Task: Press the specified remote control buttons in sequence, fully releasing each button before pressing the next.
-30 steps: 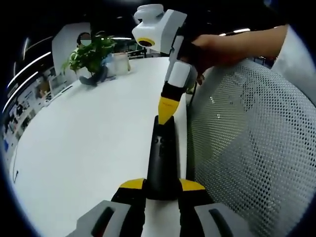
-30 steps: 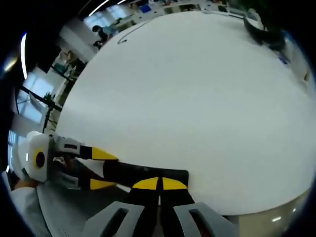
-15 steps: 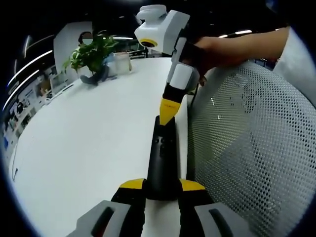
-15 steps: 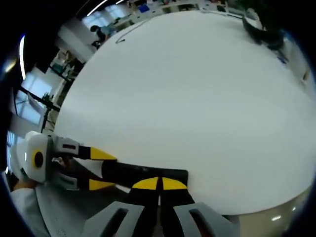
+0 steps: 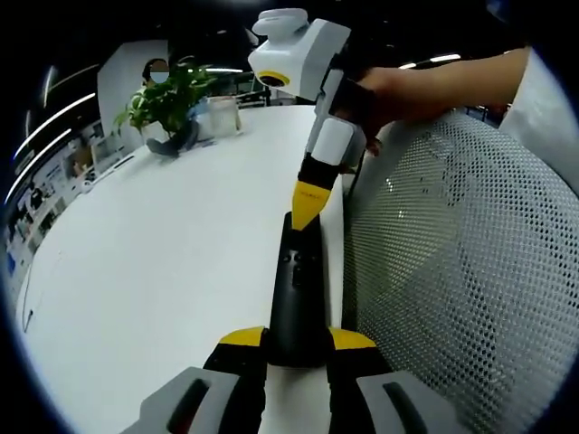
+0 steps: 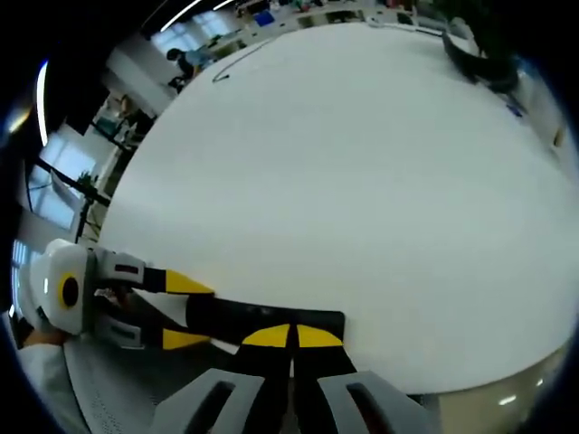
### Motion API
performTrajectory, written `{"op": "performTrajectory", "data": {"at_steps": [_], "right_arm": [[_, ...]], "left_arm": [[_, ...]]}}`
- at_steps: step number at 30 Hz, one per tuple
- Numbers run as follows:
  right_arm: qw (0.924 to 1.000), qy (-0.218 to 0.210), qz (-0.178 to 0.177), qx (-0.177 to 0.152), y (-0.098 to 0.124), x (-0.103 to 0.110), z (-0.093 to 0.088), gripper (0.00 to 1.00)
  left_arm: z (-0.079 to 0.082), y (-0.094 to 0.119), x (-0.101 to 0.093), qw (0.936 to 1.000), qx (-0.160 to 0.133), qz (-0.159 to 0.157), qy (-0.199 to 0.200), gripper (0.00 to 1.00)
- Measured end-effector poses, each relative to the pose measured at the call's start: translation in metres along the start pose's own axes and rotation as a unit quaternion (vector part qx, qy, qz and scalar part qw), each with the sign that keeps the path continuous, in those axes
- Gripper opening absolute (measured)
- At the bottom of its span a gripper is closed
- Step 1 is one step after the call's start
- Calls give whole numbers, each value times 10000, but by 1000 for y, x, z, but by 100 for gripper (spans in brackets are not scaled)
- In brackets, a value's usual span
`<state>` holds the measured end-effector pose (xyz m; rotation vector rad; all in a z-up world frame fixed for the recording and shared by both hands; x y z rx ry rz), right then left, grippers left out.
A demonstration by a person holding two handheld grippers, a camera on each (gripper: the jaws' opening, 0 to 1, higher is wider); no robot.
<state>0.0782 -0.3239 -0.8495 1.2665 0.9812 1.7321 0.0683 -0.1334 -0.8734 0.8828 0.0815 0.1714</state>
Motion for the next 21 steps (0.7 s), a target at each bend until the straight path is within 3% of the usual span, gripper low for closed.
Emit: {"op": "performTrajectory", "data": {"at_steps": [12, 21], "right_arm": [[9996, -245, 165, 43, 2, -2, 0, 0], [9998, 98, 127, -105, 3, 3, 2, 0]], "left_arm": [[0, 0, 0, 10000, -6, 9, -50, 24], [0, -1, -2, 9999, -22, -11, -103, 24]]}}
Point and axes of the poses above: the point that each gripper's makers call its tool centre point, and the gripper's own axes: y roughly backward along the fingers, x roughly to its left, z roughly out of its top, the point moved 10 cm from there along y, roughly backward along the fingers, and after that the axes turned 6 degrees about x, right-handed, at the moved point
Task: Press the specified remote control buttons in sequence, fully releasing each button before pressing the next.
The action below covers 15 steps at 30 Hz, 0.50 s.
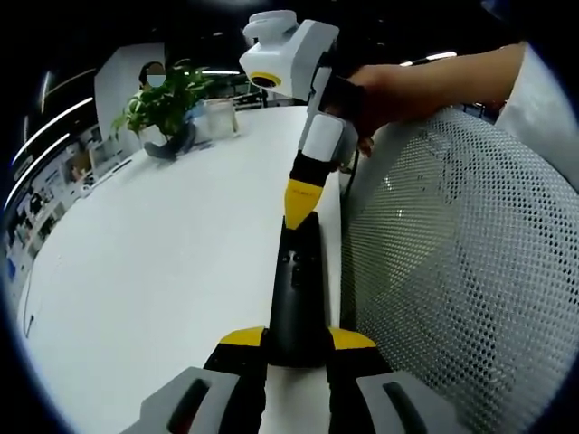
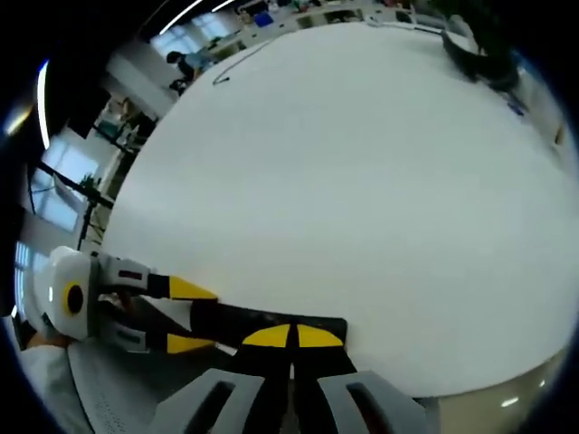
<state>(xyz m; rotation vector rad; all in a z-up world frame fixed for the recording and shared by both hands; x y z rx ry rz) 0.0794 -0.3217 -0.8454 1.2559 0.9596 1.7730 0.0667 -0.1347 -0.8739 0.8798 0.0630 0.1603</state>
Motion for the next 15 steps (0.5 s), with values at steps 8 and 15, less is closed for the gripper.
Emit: {"op": "performTrajectory", "data": {"at_steps": [8, 15], "right_arm": [[9999, 97, 119, 55, -4, 3, 0, 0], [9998, 109, 117, 79, -6, 2, 1, 0]], "left_arm": [[1, -1, -1, 10000, -8, -22, -17, 24], [1, -1, -1, 10000, -16, -25, -14, 24]]}}
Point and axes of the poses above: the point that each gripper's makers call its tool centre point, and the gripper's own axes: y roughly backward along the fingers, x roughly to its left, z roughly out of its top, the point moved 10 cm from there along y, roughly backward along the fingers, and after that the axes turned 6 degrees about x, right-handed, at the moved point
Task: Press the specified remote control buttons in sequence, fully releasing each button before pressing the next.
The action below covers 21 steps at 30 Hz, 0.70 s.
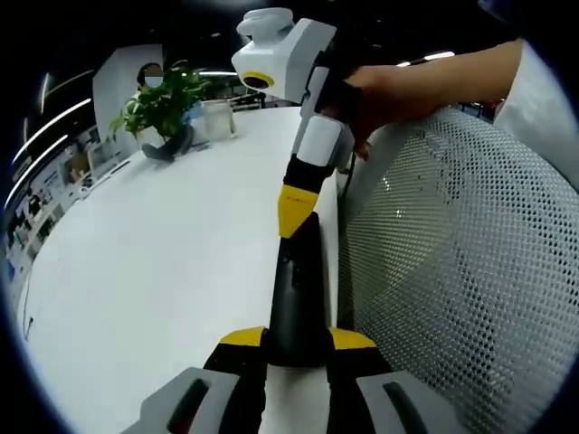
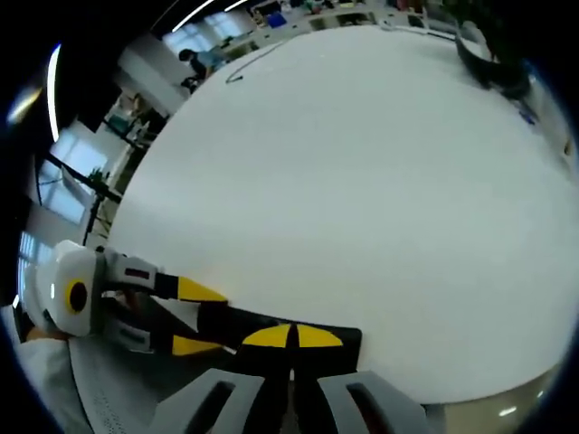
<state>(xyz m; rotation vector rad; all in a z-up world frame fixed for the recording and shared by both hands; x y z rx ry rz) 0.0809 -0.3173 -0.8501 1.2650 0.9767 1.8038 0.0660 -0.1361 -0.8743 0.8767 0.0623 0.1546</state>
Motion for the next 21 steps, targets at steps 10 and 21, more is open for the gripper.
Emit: {"op": "performTrajectory", "data": {"at_steps": [10, 21], "right_arm": [[9992, 311, -264, 3, -3, 6, -1, 0], [9978, 551, -356, -29, -4, 6, -2, 0]], "left_arm": [[0, 0, 0, 10000, -7, -12, 61, 24], [0, -1, 0, 10000, -16, -4, 74, 24]]}}
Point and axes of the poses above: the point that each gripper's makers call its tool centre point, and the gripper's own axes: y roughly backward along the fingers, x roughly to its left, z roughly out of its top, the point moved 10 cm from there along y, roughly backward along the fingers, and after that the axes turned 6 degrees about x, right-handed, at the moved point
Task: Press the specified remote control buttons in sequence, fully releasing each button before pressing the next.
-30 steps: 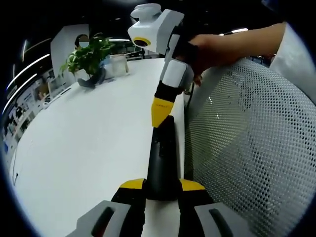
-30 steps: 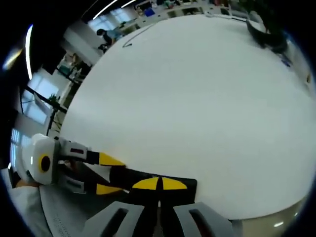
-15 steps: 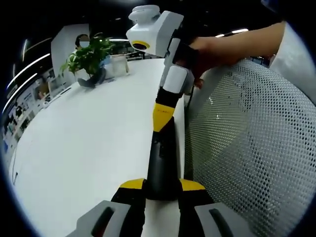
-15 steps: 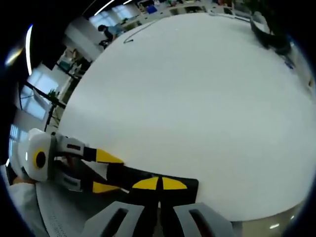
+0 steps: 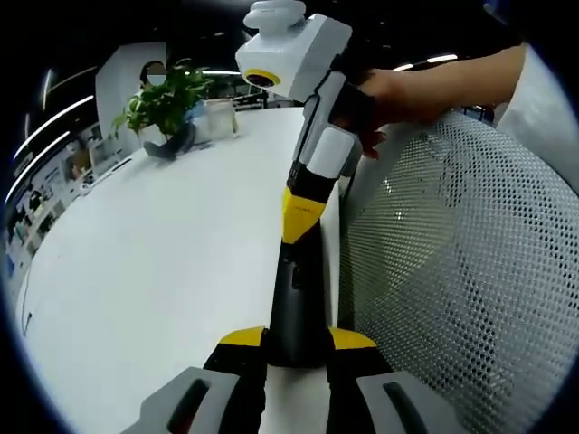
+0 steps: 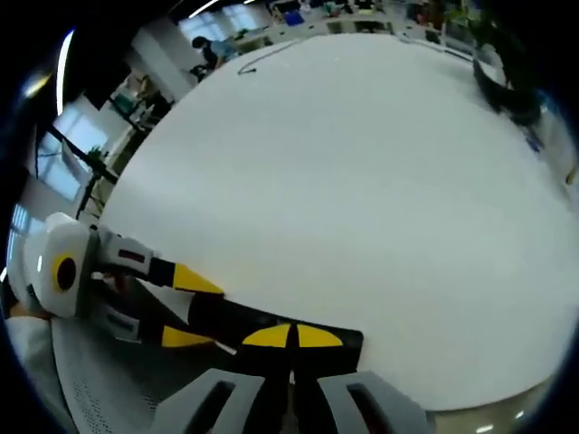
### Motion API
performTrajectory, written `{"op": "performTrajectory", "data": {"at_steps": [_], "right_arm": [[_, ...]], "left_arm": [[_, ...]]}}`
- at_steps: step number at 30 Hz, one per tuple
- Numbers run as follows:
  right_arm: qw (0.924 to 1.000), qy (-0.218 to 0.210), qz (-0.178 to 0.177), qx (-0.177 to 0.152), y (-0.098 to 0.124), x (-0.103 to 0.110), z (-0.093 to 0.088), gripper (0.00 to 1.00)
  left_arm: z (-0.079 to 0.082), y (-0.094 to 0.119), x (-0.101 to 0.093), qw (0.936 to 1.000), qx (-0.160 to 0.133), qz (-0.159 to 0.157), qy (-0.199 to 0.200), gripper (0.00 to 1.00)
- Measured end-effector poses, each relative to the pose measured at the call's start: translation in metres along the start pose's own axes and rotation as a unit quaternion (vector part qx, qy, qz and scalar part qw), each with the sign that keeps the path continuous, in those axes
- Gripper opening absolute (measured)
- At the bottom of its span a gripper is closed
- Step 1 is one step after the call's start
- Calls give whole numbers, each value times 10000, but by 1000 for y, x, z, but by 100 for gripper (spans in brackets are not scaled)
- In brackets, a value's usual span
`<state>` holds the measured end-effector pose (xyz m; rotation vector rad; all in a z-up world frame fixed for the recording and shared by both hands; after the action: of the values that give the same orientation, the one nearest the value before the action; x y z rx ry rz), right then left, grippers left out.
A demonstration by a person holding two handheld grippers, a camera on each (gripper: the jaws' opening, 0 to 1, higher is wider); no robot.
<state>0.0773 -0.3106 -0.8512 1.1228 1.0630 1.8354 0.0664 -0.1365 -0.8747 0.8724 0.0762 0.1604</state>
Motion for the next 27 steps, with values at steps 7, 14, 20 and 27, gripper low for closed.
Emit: {"op": "performTrajectory", "data": {"at_steps": [7, 14, 20, 27], "right_arm": [[10000, 59, -17, -10, 0, 0, 0, 0], [9999, -124, 66, -10, 0, -3, 1, 0], [9994, -279, 130, 162, 2, -4, 1, 0], [9989, -312, 99, 329, 5, -2, 0, 0]], "left_arm": [[0, 0, 0, 10000, -5, 1, 1, 24], [0, 0, 0, 10000, 2, 2, -1, 24], [0, -1, 0, 10000, -9, 5, -60, 24], [0, -1, 1, 10000, -9, 1, -50, 24]]}}
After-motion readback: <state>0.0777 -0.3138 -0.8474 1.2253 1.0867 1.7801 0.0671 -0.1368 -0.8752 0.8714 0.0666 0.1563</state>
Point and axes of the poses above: the point that each gripper's makers call its tool centre point, and the gripper's own axes: y roughly backward along the fingers, x roughly to its left, z roughly out of its top, the point moved 10 cm from there along y, roughly backward along the fingers, and after that the axes turned 6 degrees about x, right-handed, at the moved point
